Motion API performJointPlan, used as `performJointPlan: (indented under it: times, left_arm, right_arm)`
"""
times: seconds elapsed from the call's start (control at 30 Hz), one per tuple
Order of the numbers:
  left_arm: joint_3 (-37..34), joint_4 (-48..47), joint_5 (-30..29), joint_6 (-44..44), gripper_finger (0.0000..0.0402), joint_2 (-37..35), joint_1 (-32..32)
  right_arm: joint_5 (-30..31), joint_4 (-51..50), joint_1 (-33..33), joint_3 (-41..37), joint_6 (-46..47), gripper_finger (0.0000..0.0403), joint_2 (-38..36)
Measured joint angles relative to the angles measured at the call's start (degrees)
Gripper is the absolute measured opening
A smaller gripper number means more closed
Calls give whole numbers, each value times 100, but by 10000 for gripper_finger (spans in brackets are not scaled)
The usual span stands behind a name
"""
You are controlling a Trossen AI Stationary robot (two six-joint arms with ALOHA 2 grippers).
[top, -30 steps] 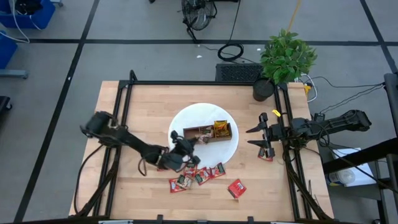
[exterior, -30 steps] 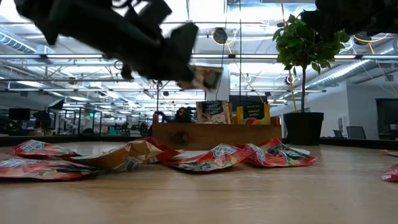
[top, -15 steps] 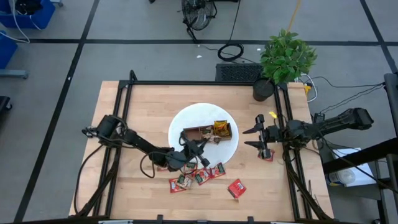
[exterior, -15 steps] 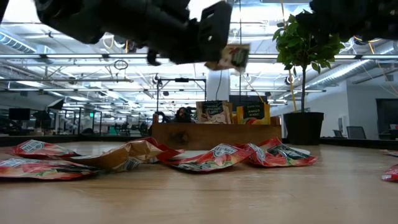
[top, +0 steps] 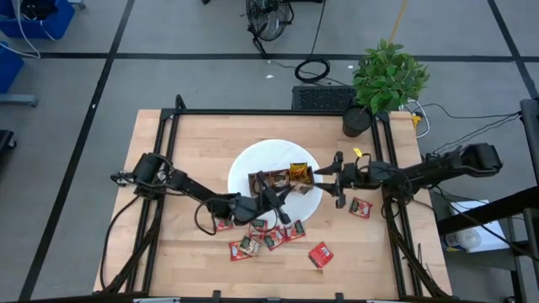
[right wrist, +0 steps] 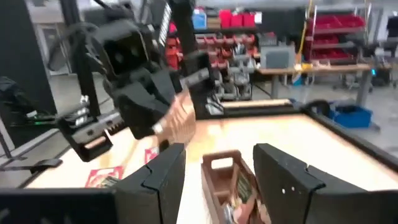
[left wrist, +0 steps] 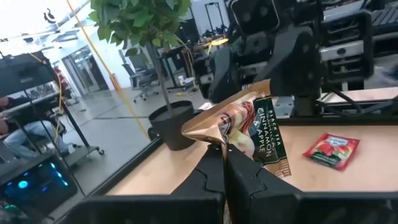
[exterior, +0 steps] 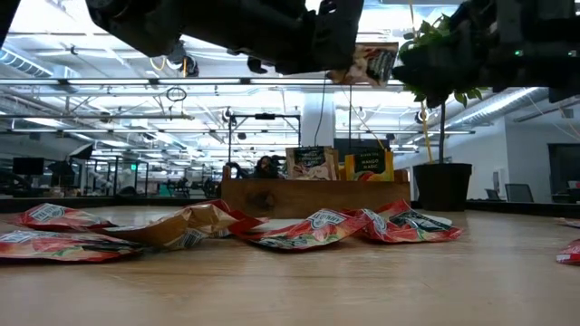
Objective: Pick & Place Tea
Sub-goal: Put the brown tea bag into the middle section of the wooden organizer
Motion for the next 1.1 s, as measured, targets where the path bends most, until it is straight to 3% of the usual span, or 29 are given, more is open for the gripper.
performJointPlan:
  times: [0.23, 0.47, 0.73, 0.9, 1.1]
  left_arm:
    - [0, 35, -4, 173, 0, 0, 52]
    - [-2, 709, 1, 694, 0, -7, 37]
    - [-2, 862, 324, 622, 0, -7, 70]
    - [-2, 872, 321, 643, 0, -7, 70]
    - [-4, 630, 318, 555, 2, -7, 74]
  right_arm:
    - [-730, 335, -68, 308, 345, 182, 855]
    - [-740, 521, -68, 498, 378, 182, 1352]
    - [-742, 569, -68, 606, 258, 171, 1405]
    - [-742, 636, -66, 606, 66, 126, 1405]
    - [-743, 683, 7, 606, -438, 14, 1405]
